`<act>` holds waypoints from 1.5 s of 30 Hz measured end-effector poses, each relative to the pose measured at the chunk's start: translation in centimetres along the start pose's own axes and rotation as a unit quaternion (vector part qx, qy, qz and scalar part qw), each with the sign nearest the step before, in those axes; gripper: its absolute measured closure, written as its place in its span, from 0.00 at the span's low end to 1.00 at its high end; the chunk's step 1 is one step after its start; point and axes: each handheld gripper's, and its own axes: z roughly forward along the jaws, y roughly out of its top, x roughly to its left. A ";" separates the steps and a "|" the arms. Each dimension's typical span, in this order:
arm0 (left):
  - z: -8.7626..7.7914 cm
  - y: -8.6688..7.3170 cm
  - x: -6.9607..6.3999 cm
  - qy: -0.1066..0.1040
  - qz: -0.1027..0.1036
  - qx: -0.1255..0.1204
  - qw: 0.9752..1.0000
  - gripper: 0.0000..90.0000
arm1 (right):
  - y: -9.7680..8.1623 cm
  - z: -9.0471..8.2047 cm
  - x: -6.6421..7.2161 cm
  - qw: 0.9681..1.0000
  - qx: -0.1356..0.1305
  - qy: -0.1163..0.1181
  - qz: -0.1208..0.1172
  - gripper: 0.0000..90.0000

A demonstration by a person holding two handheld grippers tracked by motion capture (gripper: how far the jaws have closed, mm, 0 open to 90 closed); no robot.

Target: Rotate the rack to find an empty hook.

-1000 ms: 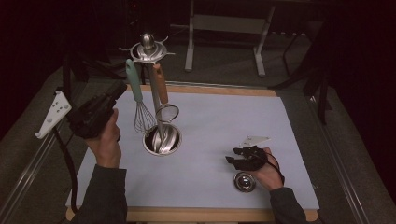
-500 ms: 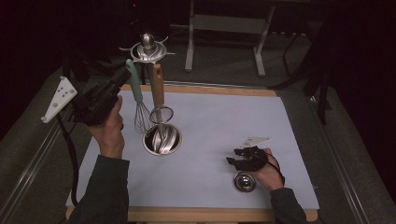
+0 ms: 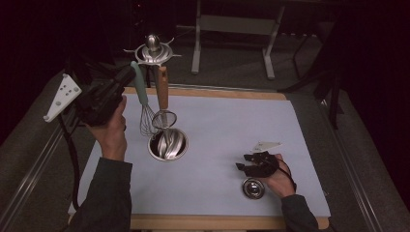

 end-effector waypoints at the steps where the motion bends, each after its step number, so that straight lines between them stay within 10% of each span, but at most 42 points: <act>1: 0.0 0.0 0.0 0.001 0.002 0.000 1.000 1.00 | 0.0 0.0 0.0 1.000 0.000 0.000 0.000 0.54; 45: 1.6 1.1 3.7 0.065 -0.011 0.027 0.997 1.00 | -0.1 0.0 0.0 1.000 0.002 -0.005 -0.005 0.55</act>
